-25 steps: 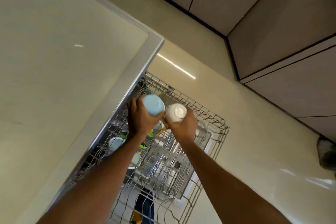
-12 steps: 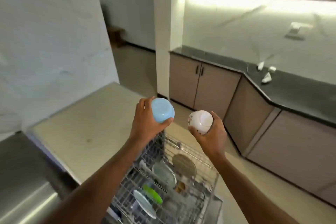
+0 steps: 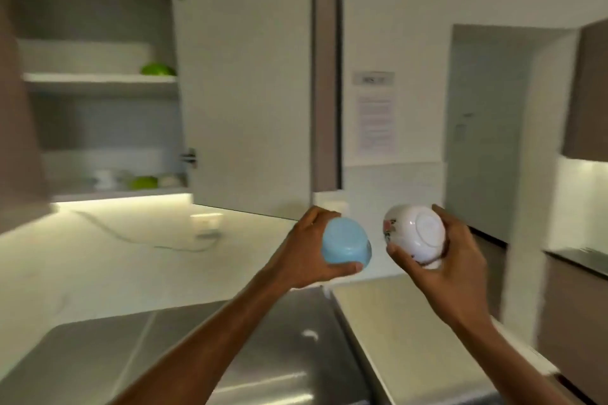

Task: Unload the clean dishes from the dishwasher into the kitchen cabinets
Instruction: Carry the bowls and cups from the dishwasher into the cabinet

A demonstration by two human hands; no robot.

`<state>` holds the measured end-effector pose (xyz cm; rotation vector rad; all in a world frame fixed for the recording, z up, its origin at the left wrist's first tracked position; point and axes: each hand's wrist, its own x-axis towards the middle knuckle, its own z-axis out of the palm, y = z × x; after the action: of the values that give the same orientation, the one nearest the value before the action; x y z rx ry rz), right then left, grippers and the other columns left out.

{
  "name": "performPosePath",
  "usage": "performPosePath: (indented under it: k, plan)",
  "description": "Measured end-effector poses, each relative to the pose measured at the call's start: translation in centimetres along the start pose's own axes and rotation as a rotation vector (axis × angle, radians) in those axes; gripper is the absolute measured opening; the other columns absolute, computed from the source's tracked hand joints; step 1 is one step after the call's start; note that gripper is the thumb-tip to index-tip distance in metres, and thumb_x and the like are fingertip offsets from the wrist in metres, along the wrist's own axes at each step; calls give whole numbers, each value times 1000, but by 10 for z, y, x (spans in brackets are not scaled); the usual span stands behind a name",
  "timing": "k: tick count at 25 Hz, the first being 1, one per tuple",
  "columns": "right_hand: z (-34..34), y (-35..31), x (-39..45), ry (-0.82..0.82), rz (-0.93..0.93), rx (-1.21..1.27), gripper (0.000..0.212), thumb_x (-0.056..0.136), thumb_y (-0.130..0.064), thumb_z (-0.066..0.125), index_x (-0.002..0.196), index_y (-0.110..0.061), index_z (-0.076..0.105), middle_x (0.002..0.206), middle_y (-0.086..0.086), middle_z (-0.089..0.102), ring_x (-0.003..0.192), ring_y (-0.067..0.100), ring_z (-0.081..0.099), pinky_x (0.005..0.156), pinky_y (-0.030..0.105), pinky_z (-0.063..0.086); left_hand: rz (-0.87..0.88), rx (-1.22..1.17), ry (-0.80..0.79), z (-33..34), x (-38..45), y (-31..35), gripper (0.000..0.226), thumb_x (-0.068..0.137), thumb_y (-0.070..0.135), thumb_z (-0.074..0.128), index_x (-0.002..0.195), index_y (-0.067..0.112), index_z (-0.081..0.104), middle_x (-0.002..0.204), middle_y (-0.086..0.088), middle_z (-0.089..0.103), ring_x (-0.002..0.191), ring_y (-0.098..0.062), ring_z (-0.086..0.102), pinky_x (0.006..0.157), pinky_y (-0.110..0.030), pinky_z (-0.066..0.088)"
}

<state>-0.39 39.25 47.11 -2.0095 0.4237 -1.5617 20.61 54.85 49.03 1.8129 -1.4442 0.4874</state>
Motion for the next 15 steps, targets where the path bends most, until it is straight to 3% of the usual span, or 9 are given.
performPosePath:
  k: [4,7,11,15]
  plan:
    - [97,-105,11,-154,-152,258,92,61,-50,93,142,-32,53,129,-16,61,115,2,62,92,27,51,-58,131,28,-147,-44,-58,94,59,71,89,137,37,52,131,21,49,119,-4,56,99,-28,52]
    - [185,-164,30,-236,-261,359,92,60,-53,92,141,-31,55,128,-17,61,116,-6,60,90,20,49,-163,211,202,-235,-61,-108,97,57,73,89,138,36,51,130,21,48,118,-2,55,97,-29,53]
    - [304,-208,57,-317,-324,402,98,59,-72,86,142,-28,55,129,-12,62,113,7,64,93,30,56,-285,334,346,-329,-63,-180,105,54,78,86,142,37,46,135,20,46,118,-4,53,96,-25,54]
    - [431,-253,112,-344,-354,431,109,57,-94,68,141,-25,52,129,-5,65,111,15,64,95,40,61,-384,359,582,-417,-23,-266,98,56,74,87,136,31,50,128,12,59,112,-10,60,93,-29,55]
